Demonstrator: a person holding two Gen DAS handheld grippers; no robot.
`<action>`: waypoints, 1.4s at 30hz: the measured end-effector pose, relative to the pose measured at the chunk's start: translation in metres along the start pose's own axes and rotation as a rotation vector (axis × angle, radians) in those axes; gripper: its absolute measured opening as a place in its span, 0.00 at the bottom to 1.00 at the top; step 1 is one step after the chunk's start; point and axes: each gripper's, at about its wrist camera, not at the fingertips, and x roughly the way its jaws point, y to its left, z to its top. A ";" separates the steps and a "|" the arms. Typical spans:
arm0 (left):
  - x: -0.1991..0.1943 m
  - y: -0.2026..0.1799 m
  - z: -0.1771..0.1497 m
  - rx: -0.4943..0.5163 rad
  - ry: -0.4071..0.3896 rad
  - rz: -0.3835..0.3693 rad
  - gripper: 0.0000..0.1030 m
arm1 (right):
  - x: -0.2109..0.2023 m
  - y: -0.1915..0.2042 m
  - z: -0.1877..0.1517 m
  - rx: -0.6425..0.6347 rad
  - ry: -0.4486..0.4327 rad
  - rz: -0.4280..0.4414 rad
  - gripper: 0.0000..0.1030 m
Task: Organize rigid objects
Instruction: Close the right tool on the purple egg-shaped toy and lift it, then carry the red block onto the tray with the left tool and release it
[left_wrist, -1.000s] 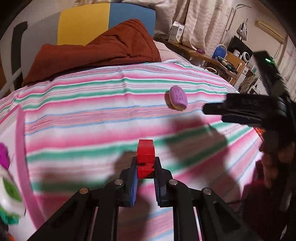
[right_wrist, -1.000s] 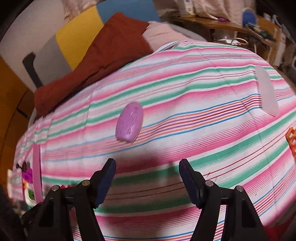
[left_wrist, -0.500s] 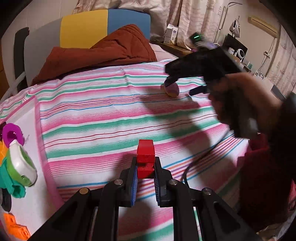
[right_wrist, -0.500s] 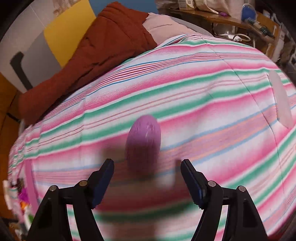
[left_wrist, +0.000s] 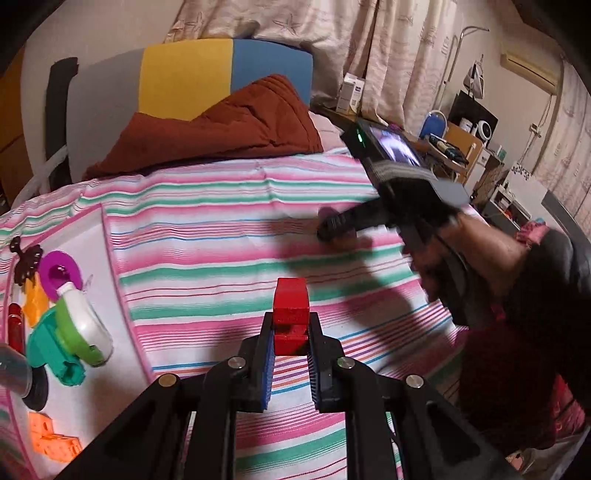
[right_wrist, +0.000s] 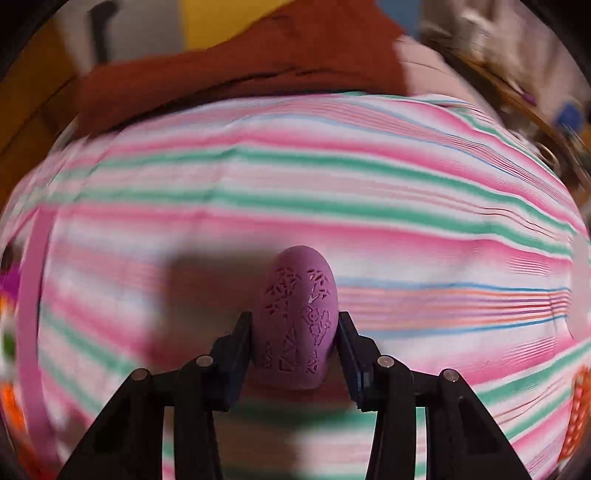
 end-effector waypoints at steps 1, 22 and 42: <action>-0.003 0.001 0.000 -0.001 -0.002 0.006 0.14 | -0.003 0.007 -0.008 -0.027 0.008 0.018 0.44; -0.051 0.028 -0.012 -0.059 -0.053 0.108 0.14 | -0.010 0.027 -0.044 -0.159 -0.087 0.022 0.44; -0.126 0.121 -0.047 -0.281 -0.102 0.204 0.14 | -0.007 0.030 -0.044 -0.193 -0.105 0.008 0.44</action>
